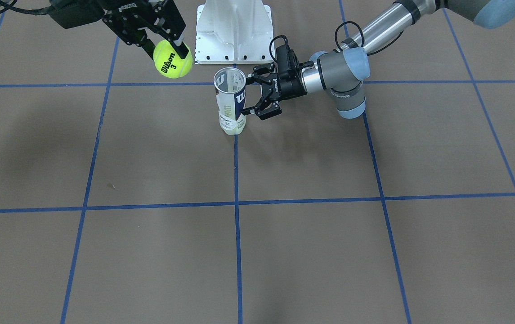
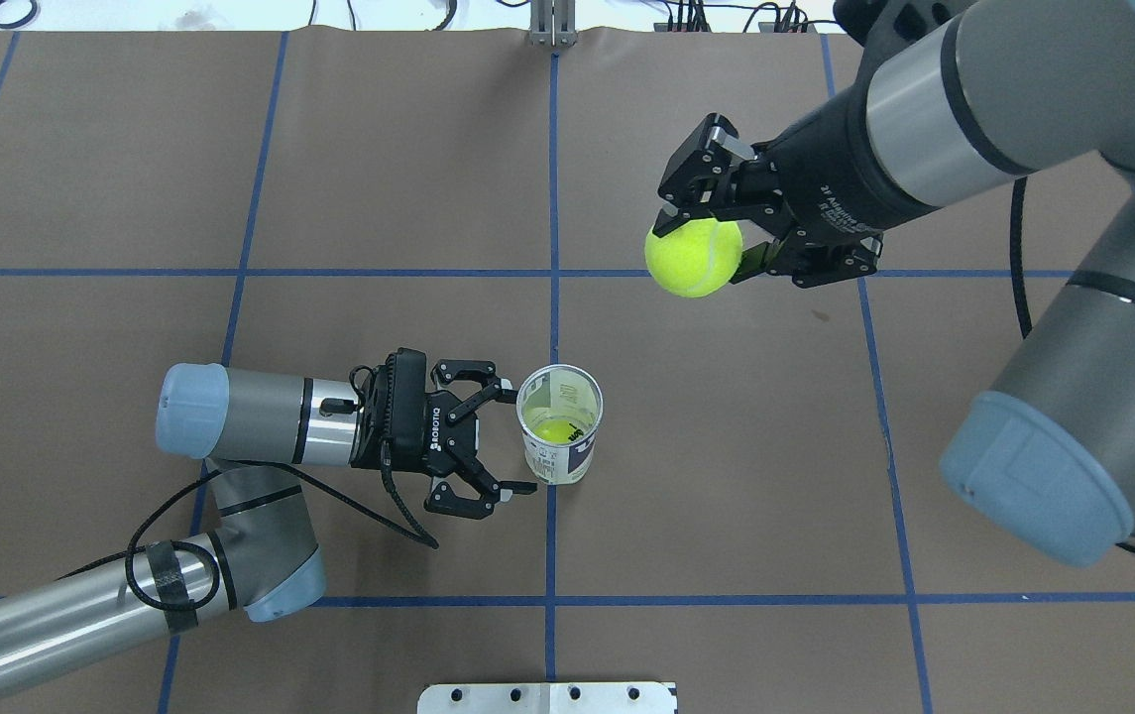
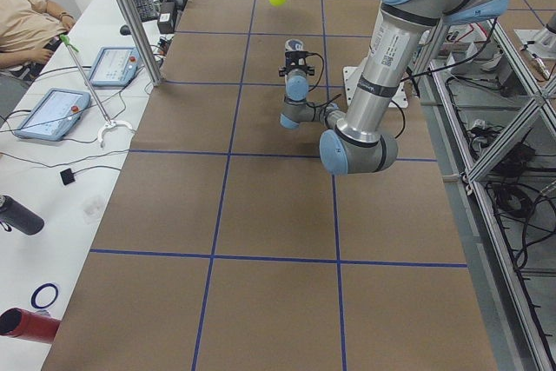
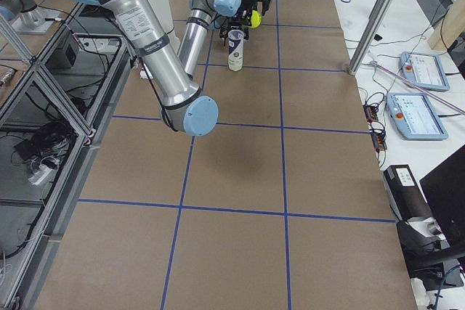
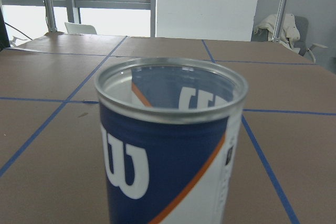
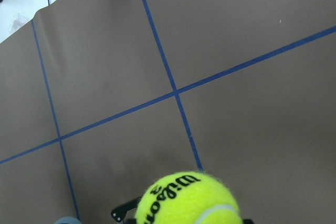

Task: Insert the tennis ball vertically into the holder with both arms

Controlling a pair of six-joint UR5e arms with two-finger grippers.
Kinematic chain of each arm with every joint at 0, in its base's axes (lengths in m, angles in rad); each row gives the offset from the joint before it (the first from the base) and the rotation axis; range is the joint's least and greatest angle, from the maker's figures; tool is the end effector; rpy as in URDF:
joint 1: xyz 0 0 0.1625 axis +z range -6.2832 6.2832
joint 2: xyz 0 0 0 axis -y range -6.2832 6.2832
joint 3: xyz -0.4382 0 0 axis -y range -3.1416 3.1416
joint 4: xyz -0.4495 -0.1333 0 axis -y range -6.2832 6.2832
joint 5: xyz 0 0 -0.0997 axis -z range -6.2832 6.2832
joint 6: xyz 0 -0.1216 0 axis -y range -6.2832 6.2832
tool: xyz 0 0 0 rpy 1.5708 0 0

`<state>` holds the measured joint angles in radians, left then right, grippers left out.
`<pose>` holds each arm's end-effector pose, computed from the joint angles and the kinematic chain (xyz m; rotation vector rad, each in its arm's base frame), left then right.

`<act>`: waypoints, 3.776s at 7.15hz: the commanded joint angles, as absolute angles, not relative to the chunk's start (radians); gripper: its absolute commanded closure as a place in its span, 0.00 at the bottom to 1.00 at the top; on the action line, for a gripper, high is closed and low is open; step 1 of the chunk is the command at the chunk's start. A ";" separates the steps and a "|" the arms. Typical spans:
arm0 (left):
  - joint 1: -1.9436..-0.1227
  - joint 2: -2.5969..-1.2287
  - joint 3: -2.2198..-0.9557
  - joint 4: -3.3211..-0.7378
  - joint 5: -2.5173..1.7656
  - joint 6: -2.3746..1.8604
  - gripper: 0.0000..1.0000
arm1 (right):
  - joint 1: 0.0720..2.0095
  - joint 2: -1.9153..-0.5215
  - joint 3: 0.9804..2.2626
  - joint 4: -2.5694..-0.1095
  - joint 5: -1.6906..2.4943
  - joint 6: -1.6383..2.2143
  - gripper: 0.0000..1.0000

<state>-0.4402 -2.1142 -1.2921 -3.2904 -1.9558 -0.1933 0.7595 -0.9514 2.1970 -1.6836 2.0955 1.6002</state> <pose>0.6172 -0.3876 0.2834 1.4726 1.4820 0.9719 -0.3386 -0.4213 0.0477 -0.0416 -1.2034 0.3954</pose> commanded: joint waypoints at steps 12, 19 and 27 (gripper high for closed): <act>-0.417 -2.131 -1.289 -3.270 -1.921 -0.192 0.01 | 0.439 -0.833 2.102 -1.822 1.734 1.658 0.02; -0.419 -2.131 -1.279 -3.275 -1.922 -0.179 0.01 | 0.455 -0.828 2.123 -1.882 1.738 1.579 0.01; -0.589 -2.031 -1.316 -3.362 -2.069 -0.176 0.01 | 1.155 -0.992 1.926 -1.931 2.189 0.724 0.01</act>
